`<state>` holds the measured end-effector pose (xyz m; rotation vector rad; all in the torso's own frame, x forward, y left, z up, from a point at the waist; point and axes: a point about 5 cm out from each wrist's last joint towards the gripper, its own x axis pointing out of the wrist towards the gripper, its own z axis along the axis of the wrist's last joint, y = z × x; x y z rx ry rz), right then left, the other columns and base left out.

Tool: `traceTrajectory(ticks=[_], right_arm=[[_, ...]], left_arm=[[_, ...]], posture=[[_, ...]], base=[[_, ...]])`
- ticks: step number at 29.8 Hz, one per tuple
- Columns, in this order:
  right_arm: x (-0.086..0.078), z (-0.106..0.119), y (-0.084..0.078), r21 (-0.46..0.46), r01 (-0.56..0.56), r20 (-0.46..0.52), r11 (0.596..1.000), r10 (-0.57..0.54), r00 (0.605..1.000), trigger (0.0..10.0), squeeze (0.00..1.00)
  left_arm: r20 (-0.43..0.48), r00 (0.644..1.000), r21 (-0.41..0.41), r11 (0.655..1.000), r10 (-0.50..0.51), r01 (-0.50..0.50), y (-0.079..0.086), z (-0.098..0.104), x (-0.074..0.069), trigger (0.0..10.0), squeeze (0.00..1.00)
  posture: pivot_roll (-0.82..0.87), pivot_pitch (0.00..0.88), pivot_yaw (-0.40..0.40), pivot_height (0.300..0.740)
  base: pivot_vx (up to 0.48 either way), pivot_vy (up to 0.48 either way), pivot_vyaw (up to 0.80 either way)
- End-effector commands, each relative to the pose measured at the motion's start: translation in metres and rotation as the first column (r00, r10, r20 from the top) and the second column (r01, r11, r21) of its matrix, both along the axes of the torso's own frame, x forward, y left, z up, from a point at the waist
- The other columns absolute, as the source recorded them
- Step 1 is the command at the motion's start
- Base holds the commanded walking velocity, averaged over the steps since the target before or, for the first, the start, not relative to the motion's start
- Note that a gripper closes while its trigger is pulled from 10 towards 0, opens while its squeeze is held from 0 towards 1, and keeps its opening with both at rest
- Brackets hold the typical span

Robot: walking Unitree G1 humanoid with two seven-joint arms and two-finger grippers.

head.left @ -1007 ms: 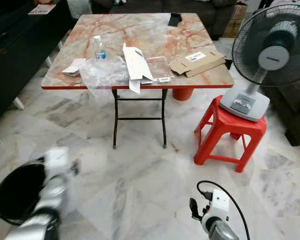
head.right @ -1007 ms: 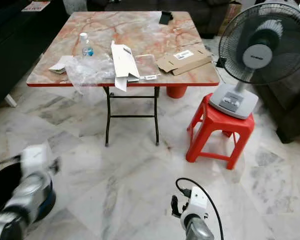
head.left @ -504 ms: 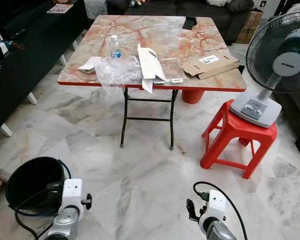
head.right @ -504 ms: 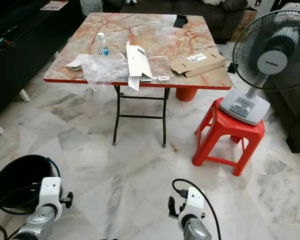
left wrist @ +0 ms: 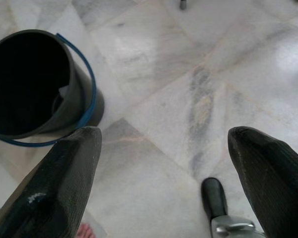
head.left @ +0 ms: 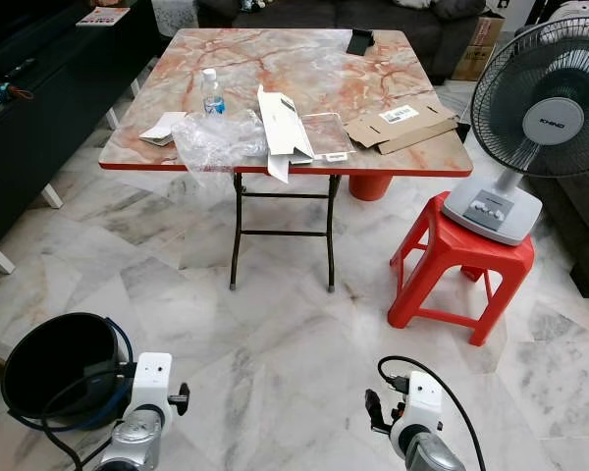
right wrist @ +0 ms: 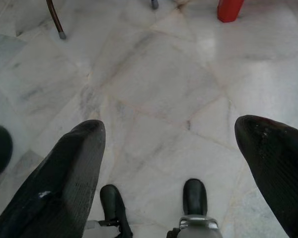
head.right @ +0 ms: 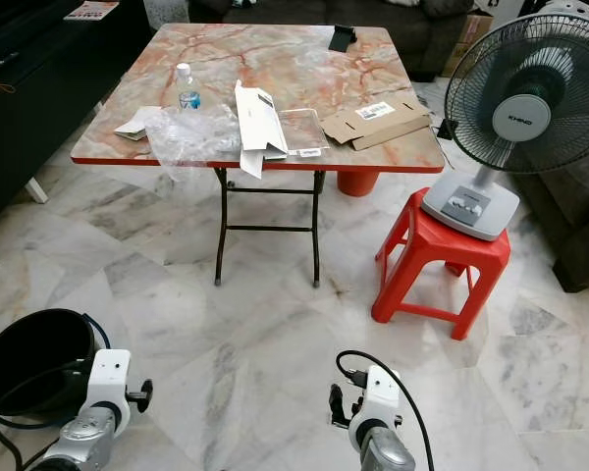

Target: Picking trash to rubbish bin

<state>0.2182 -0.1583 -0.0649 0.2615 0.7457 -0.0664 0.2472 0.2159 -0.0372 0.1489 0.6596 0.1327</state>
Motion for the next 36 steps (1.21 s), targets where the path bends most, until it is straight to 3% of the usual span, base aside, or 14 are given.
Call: traceTrajectory(ticks=[1, 6, 11, 14, 18, 19, 20, 22, 27, 30, 33, 36], right_arm=[[-0.003, -0.002, 0.001, -0.001, -0.005, -0.014, 1.000, 0.005, 1.000, 10.0, 0.00], [-0.005, -0.004, 0.003, 0.003, -0.003, -0.023, 1.000, 0.003, 1.000, 10.0, 0.00], [-0.008, -0.005, 0.003, 0.014, 0.008, -0.025, 1.000, -0.008, 1.000, 10.0, 0.00], [-0.012, -0.007, 0.005, 0.009, -0.012, -0.040, 1.000, 0.013, 0.999, 10.0, 0.00], [-0.009, -0.006, 0.005, 0.013, 0.004, -0.033, 1.000, -0.003, 0.999, 10.0, 0.00], [-0.007, -0.005, 0.005, 0.016, 0.008, -0.025, 1.000, -0.007, 1.000, 10.0, 0.00], [-0.007, -0.005, 0.005, 0.016, 0.008, -0.025, 1.000, -0.007, 1.000, 10.0, 0.00], [-0.005, -0.003, 0.005, 0.022, 0.013, -0.013, 1.000, -0.013, 1.000, 10.0, 0.00], [-0.010, -0.006, 0.006, 0.020, 0.007, -0.029, 1.000, -0.007, 1.000, 10.0, 0.00], [-0.011, -0.007, 0.006, 0.021, 0.004, -0.031, 1.000, -0.003, 1.000, 10.0, 0.00], [-0.012, -0.007, 0.006, 0.021, 0.003, -0.033, 1.000, -0.003, 0.999, 10.0, 0.00], [-0.011, -0.007, 0.005, 0.020, 0.002, -0.034, 1.000, -0.002, 0.999, 10.0, 0.00]], left_arm=[[-0.050, 0.999, 0.008, 1.000, -0.017, 0.017, 0.002, -0.008, -0.010, 10.0, 0.00], [-0.099, 0.994, -0.001, 0.999, -0.051, 0.051, 0.004, -0.012, -0.017, 10.0, 0.00], [-0.067, 0.986, -0.067, 0.987, -0.152, 0.148, 0.004, -0.009, -0.015, 10.0, 0.00], [-0.086, 0.986, -0.084, 0.987, -0.146, 0.139, 0.006, -0.012, -0.020, 10.0, 0.00], [-0.124, 0.989, -0.180, 0.982, -0.085, 0.061, 0.006, -0.017, -0.026, 10.0, 0.00], [-0.133, 0.979, -0.230, 0.966, -0.154, 0.121, 0.002, -0.019, -0.030, 10.0, 0.00], [-0.133, 0.979, -0.230, 0.966, -0.154, 0.121, 0.002, -0.019, -0.030, 10.0, 0.00], [-0.144, 0.952, -0.330, 0.920, -0.272, 0.213, -0.005, -0.023, -0.038, 10.0, 0.00], [-0.128, 0.936, -0.371, 0.891, -0.329, 0.262, 0.017, -0.020, -0.052, 10.0, 0.00], [-0.116, 0.891, -0.368, 0.852, -0.439, 0.372, 0.027, -0.015, -0.061, 10.0, 0.00], [-0.124, 0.836, -0.310, 0.821, -0.535, 0.479, 0.053, -0.001, -0.070, 10.0, 0.00], [-0.064, 0.852, -0.287, 0.827, -0.520, 0.483, 0.081, 0.025, -0.066, 10.0, 0.00]], posture=[[0.08, 0.034, -0.003, 0.740], [0.08, 0.029, 0.015, 0.740], [0.12, 0.057, 0.002, 0.740], [0.13, 0.073, -0.009, 0.740], [0.12, 0.077, 0.000, 0.740], [0.11, 0.088, 0.011, 0.740], [0.11, 0.088, 0.011, 0.740], [0.12, 0.093, 0.013, 0.740], [0.14, 0.110, 0.013, 0.740], [0.14, 0.121, 0.008, 0.740], [0.15, 0.125, 0.006, 0.740], [0.16, 0.126, 0.004, 0.740]], base=[[0.000, 0.000, 0.00], [0.000, 0.000, 0.00], [0.000, 0.000, 0.00], [0.000, 0.000, 0.00], [0.000, 0.000, 0.00], [0.000, 0.000, 0.00], [0.000, 0.000, 0.00], [0.000, 0.000, 0.00], [0.000, 0.000, 0.00], [0.000, 0.000, 0.00], [0.000, 0.000, 0.00], [0.000, 0.000, 0.00]])
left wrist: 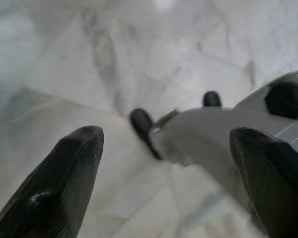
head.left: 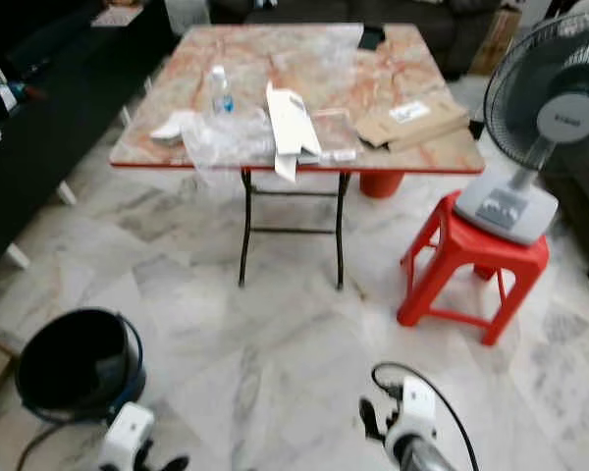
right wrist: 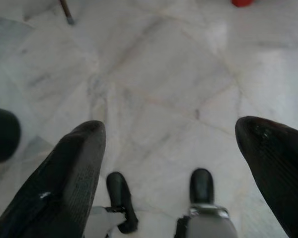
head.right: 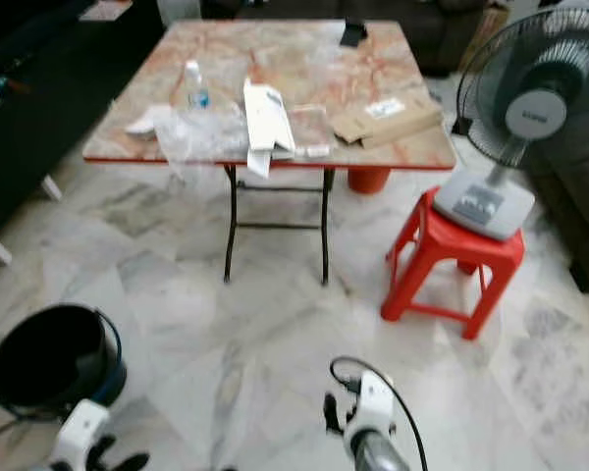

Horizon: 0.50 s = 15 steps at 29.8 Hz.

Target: Picking trash to rubbish bin

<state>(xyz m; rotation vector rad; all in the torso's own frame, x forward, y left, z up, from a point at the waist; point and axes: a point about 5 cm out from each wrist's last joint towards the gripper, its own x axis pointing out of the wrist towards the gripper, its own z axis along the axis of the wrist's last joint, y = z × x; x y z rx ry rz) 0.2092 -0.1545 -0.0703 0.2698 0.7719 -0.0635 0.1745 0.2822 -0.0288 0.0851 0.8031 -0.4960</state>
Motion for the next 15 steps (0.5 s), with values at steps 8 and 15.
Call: traceTrajectory(ticks=[8, 15], right_arm=[[0.000, 0.000, -0.001, 0.002, -0.005, -0.008, 1.000, 0.005, 1.000, 10.0, 0.00], [0.007, 0.003, 0.001, 0.004, -0.001, 0.009, 1.000, 0.001, 1.000, 10.0, 0.00]], left_arm=[[0.490, 0.653, 0.057, 0.726, 0.578, -0.686, 0.089, 0.087, 0.073, 10.0, 0.00], [0.448, 0.634, 0.011, 0.705, 0.630, -0.709, 0.040, 0.068, 0.101, 10.0, 0.00]], posture=[[0.17, 0.122, -0.014, 0.740], [0.12, 0.108, -0.021, 0.740]], base=[[0.000, 0.000, 0.00], [0.000, 0.000, 0.00]])
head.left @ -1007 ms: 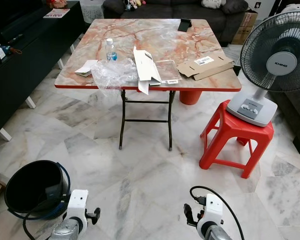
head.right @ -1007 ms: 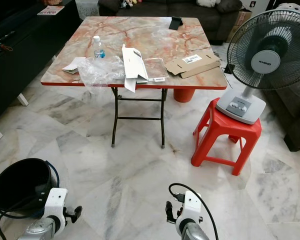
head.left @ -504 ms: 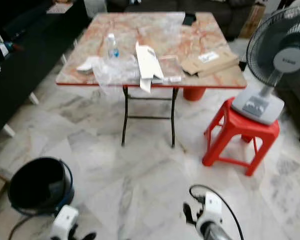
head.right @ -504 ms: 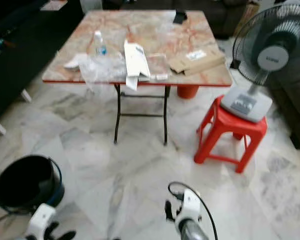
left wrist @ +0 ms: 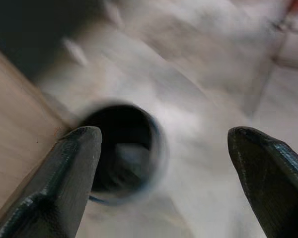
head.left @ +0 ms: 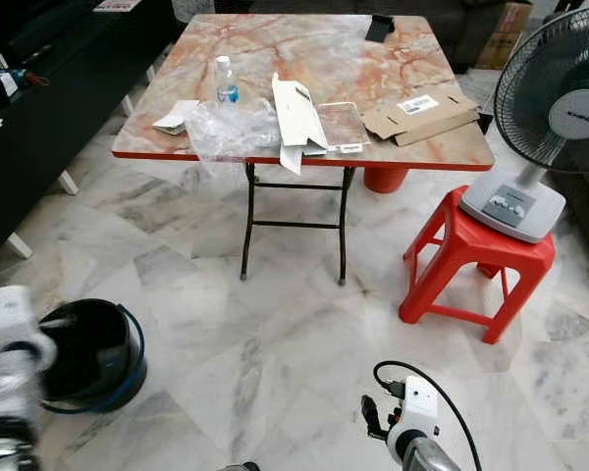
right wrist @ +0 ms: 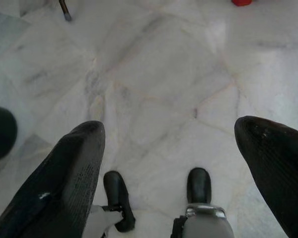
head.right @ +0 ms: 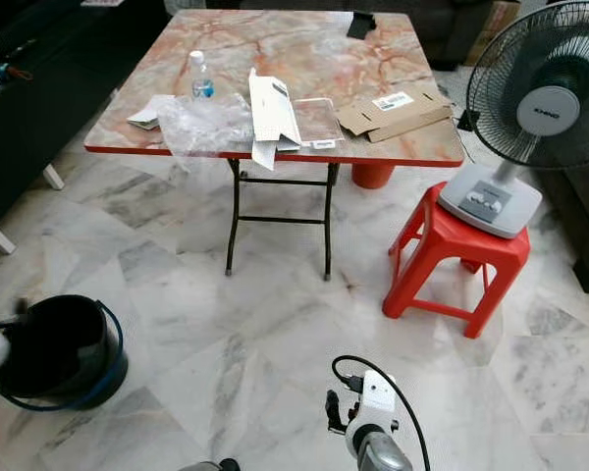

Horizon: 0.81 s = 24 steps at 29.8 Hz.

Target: Picking trash to rubbish bin

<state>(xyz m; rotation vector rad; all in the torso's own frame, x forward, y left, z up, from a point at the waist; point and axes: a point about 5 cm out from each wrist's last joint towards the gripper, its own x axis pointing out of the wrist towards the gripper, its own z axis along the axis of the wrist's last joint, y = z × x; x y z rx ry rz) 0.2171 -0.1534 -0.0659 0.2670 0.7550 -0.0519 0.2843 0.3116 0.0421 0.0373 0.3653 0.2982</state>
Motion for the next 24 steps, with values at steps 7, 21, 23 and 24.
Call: traceTrajectory(ticks=[7, 21, 23, 24], right_arm=[[0.002, 0.001, 0.000, -0.001, -0.008, 0.004, 1.000, 0.008, 1.000, 10.0, 0.00], [-0.002, -0.002, 0.004, 0.000, -0.028, -0.015, 1.000, 0.028, 0.999, 10.0, 0.00], [-0.002, -0.002, 0.005, 0.002, -0.028, -0.013, 1.000, 0.028, 1.000, 10.0, 0.00], [-0.002, -0.002, 0.006, 0.003, -0.029, -0.013, 1.000, 0.029, 0.999, 10.0, 0.00]], left_arm=[[-0.215, 0.888, 0.018, 0.907, -0.407, 0.420, -0.086, -0.037, 0.005, 10.0, 0.00], [-0.364, 0.769, 0.020, 0.821, -0.525, 0.570, -0.113, -0.074, -0.028, 10.0, 0.00], [-0.385, 0.804, 0.073, 0.854, -0.452, 0.515, -0.106, -0.076, -0.032, 10.0, 0.00], [-0.388, 0.818, 0.086, 0.867, -0.425, 0.491, -0.103, -0.077, -0.033, 10.0, 0.00]], posture=[[0.10, 0.103, -0.031, 0.740], [0.12, 0.096, -0.027, 0.740], [0.11, 0.089, -0.022, 0.740], [0.11, 0.082, -0.022, 0.740]], base=[[0.000, 0.000, 0.00], [0.000, 0.000, 0.00], [0.000, 0.000, 0.00], [0.000, 0.000, 0.00]])
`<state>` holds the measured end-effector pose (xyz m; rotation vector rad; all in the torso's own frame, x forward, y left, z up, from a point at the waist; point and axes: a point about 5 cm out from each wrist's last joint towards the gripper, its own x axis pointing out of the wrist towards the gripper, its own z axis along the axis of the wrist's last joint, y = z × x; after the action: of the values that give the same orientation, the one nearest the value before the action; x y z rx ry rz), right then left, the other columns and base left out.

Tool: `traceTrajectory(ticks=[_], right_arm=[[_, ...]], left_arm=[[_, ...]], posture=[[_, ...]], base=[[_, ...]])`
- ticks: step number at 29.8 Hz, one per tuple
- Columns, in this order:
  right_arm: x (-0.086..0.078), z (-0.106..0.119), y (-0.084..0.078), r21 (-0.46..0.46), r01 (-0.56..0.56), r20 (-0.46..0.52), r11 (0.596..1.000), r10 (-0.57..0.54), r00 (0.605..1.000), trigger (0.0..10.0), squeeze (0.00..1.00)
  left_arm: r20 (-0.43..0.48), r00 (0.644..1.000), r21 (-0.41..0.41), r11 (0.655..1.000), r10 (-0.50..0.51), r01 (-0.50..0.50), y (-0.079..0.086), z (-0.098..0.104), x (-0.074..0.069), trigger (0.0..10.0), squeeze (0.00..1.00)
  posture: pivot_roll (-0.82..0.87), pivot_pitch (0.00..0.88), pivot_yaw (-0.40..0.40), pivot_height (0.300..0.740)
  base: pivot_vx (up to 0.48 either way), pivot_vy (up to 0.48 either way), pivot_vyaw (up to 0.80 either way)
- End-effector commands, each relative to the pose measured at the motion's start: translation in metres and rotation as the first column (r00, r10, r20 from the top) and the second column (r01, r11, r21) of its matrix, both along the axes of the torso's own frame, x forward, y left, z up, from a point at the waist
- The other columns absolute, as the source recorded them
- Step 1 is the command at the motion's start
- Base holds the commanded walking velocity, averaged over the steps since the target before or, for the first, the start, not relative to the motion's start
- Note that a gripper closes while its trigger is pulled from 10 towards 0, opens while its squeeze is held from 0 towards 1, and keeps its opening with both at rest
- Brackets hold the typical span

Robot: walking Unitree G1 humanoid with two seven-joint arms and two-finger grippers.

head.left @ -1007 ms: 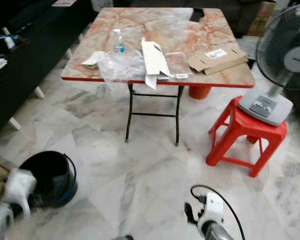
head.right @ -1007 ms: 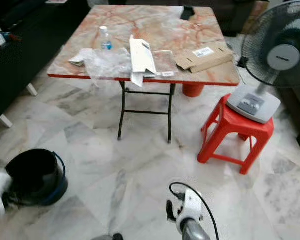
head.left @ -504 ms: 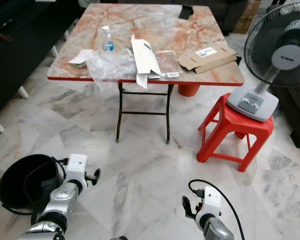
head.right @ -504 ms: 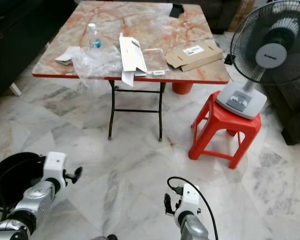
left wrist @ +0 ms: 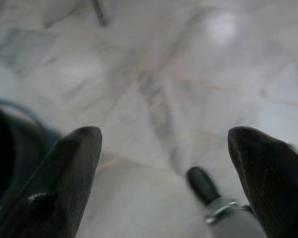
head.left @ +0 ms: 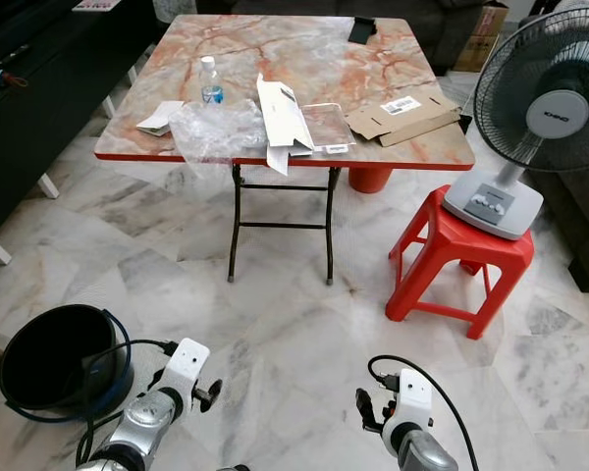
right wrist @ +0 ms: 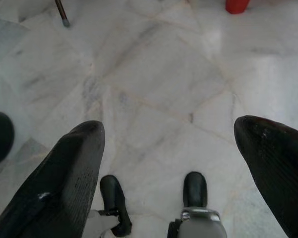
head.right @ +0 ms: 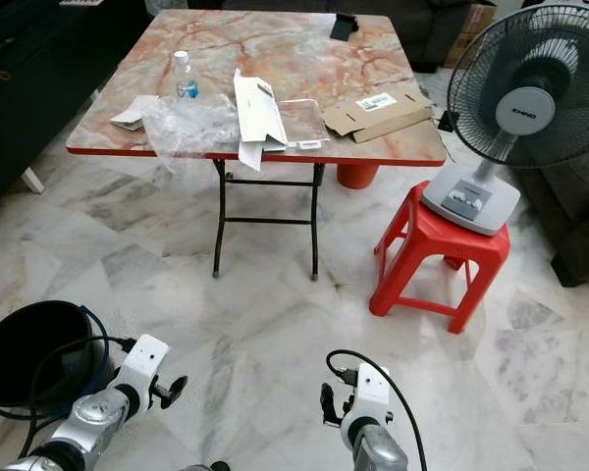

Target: Picking trash to rubbish bin

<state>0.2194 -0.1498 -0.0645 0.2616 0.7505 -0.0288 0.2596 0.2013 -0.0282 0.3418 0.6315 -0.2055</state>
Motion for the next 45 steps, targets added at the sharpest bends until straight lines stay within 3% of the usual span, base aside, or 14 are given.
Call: traceTrajectory(ticks=[1, 8, 13, 19, 28, 34, 39, 45], right_arm=[[-0.004, -0.003, 0.002, -0.001, -0.008, -0.022, 1.000, 0.008, 1.000, 10.0, 0.00], [-0.007, -0.005, 0.004, -0.005, -0.020, -0.033, 1.000, 0.020, 0.999, 10.0, 0.00], [-0.011, -0.007, 0.002, -0.013, -0.019, -0.052, 1.000, 0.019, 0.998, 10.0, 0.00], [-0.013, -0.008, 0.005, -0.013, -0.031, -0.059, 0.999, 0.030, 0.998, 10.0, 0.00], [-0.012, -0.008, 0.006, -0.013, -0.037, -0.056, 0.999, 0.037, 0.998, 10.0, 0.00], [-0.012, -0.008, 0.007, -0.016, -0.049, -0.056, 0.999, 0.048, 0.997, 10.0, 0.00], [-0.008, -0.005, 0.006, -0.012, -0.038, -0.040, 0.999, 0.038, 0.998, 10.0, 0.00], [-0.003, -0.003, 0.005, -0.007, -0.024, -0.023, 1.000, 0.024, 0.999, 10.0, 0.00]], left_arm=[[-0.030, 0.997, 0.059, 0.996, 0.064, -0.062, 0.011, -0.007, -0.010, 10.0, 0.00], [-0.076, 0.985, 0.099, 0.984, 0.153, -0.145, 0.023, -0.016, -0.024, 10.0, 0.00], [-0.116, 0.989, 0.110, 0.990, 0.096, -0.083, 0.012, -0.023, -0.030, 10.0, 0.00], [-0.134, 0.989, 0.150, 0.988, 0.059, -0.039, 0.012, -0.026, -0.034, 10.0, 0.00], [-0.140, 0.972, 0.102, 0.980, 0.186, -0.173, 0.023, -0.031, -0.047, 10.0, 0.00], [-0.131, 0.968, 0.097, 0.974, 0.216, -0.204, 0.024, -0.032, -0.048, 10.0, 0.00], [-0.079, 0.944, 0.057, 0.947, 0.321, -0.317, 0.034, -0.025, -0.042, 10.0, 0.00], [-0.047, 0.941, 0.049, 0.941, 0.336, -0.333, 0.034, -0.021, -0.036, 10.0, 0.00]], posture=[[0.11, 0.080, -0.022, 0.740], [0.12, 0.065, -0.020, 0.740], [0.12, 0.036, -0.016, 0.740], [0.12, 0.022, -0.014, 0.740], [0.12, 0.017, -0.015, 0.740], [0.13, 0.015, -0.020, 0.740], [0.12, 0.029, -0.020, 0.740], [0.12, 0.046, -0.023, 0.740]], base=[[0.000, 0.000, 0.00], [0.000, 0.000, 0.00], [0.000, 0.000, 0.00], [0.000, 0.000, 0.00], [0.000, 0.000, 0.00], [0.000, 0.000, 0.00], [0.000, 0.000, 0.00], [0.000, 0.000, 0.00]])
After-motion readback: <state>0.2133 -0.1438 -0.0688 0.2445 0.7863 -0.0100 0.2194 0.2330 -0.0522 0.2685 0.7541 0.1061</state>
